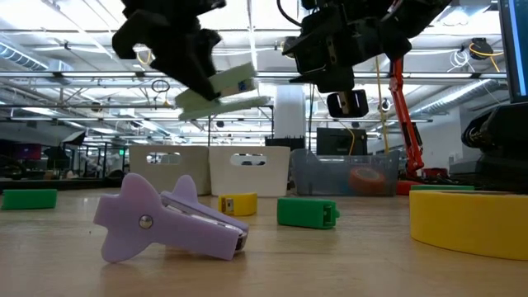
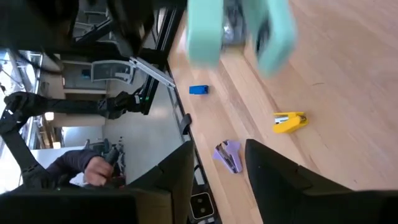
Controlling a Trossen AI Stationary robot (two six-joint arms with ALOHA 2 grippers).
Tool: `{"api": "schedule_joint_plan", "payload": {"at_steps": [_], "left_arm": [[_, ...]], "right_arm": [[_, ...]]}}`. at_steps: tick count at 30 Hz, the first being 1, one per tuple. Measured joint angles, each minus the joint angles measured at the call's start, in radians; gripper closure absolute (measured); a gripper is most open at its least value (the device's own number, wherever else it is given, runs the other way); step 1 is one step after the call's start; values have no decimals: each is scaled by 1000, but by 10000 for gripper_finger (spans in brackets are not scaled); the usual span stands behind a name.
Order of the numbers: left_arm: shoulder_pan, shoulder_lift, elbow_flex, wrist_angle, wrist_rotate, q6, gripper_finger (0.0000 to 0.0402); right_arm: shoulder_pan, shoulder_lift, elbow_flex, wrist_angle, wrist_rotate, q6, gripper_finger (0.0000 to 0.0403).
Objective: Pick and place Stapler, Stapler remover, tape
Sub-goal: Put the blue stapler into the grey bin
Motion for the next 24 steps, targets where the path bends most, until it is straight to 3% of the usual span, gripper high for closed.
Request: {"api": "schedule_joint_plan", "payload": {"at_steps": [6, 16, 24], "left_arm": [[26, -53, -1, -188, -63, -242, 275], [144, -147, 0, -310, -111, -771, 275], [293, -147, 0, -338, -30, -1065, 275]], "right_arm": [[0, 0, 0, -3, 3, -8, 263], [0, 0, 0, -3, 8, -50, 262], [0, 0, 0, -5, 7, -374, 266]]}}
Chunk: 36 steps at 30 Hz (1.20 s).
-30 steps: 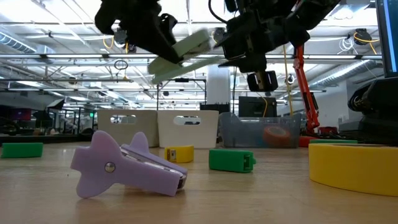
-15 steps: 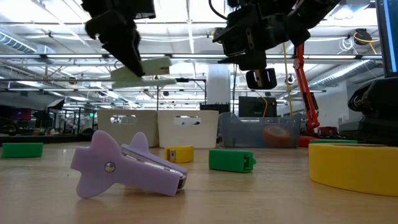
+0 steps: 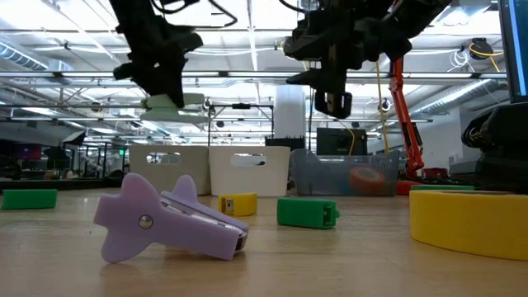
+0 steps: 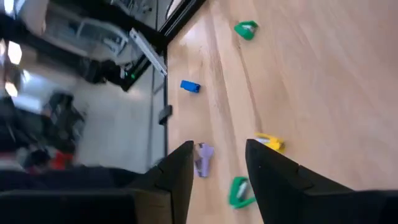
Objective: Pick and place Stapler, Stapler remover, tape
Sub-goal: Put the blue stapler into the grey bin
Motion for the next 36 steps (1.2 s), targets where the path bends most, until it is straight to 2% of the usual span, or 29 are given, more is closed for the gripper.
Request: {"api": "schedule_joint_plan", "payload": {"at_steps": [6, 15, 20, 25, 36], "left_arm": [[118, -1, 0, 3, 59, -164, 275], [225, 6, 0, 6, 55, -266, 275], [257, 53, 0, 23, 41, -283, 275], [288, 127, 0, 130, 44, -269, 275], [306, 254, 0, 200, 125, -296, 275]], "right_arm": [[0, 0, 0, -7, 16, -300, 274], [-13, 0, 0, -27, 161, -645, 284], [-27, 0, 0, -22, 161, -683, 285], [-27, 0, 0, -22, 160, -706, 285], [-28, 0, 0, -25, 159, -706, 286]]}}
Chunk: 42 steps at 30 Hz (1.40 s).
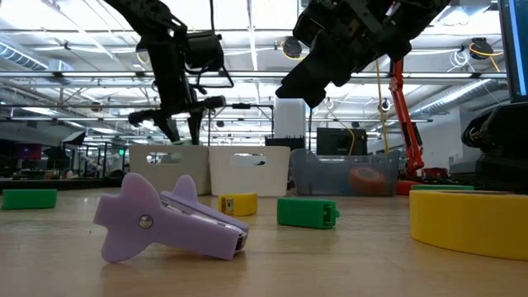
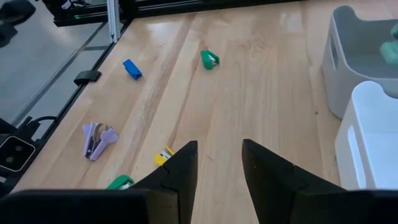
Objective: Pick and place Stapler, Stapler remover, tape
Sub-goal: Put the blue stapler into the grey bin
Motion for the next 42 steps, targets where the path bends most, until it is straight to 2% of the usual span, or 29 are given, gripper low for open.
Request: {"api": "schedule_joint_plan", "payload": {"at_steps": [6, 12, 21, 35, 42], "left_arm": [[-13, 70, 0, 80, 25, -9, 275], [-11, 114, 0, 85, 19, -19, 275], [-3, 140, 1, 129, -31, -39, 275], [-2, 176, 0, 159, -23, -40, 274], [-4, 178, 0, 169, -23, -36, 174]], "right_arm": [[-8, 0, 0, 1, 0, 0, 282], [-8, 0, 0, 2, -3, 0, 284], [-8, 0, 0, 3, -2, 0, 286], [-8, 0, 0, 3, -1, 1, 284], [-8, 0, 0, 3, -1, 1, 286]]}}
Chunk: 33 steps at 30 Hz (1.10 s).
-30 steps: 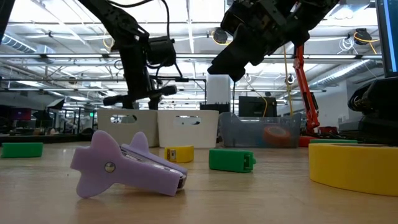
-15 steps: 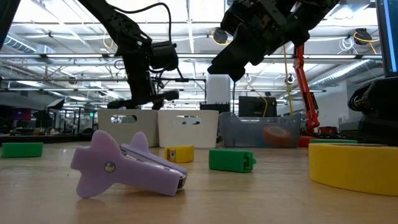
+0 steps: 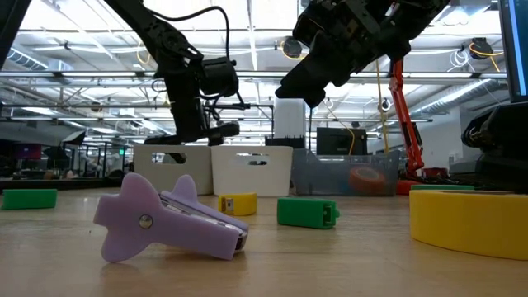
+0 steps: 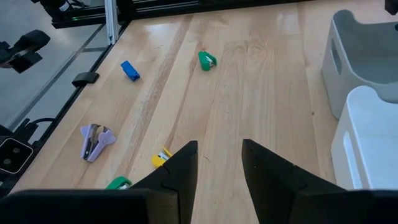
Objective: Pick and place Stapler, Stapler remover, tape
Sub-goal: Put the blue stapler into the grey bin, then put the black stapler into the grey bin
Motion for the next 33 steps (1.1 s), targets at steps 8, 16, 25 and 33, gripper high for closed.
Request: {"api": "schedule_joint_plan", "payload": {"at_steps": [8, 16, 25, 33], "left_arm": [[12, -27, 0, -6, 52, 31, 134], [29, -154, 0, -34, 61, 37, 132], [-26, -403, 0, -62, 112, 245, 131], [-182, -565, 0, -211, 164, 444, 130]], "right_arm": [[0, 0, 0, 0, 0, 0, 282], [0, 0, 0, 0, 0, 11, 283], [1, 0, 0, -3, -2, 63, 285], [0, 0, 0, -52, -37, 379, 284]]}}
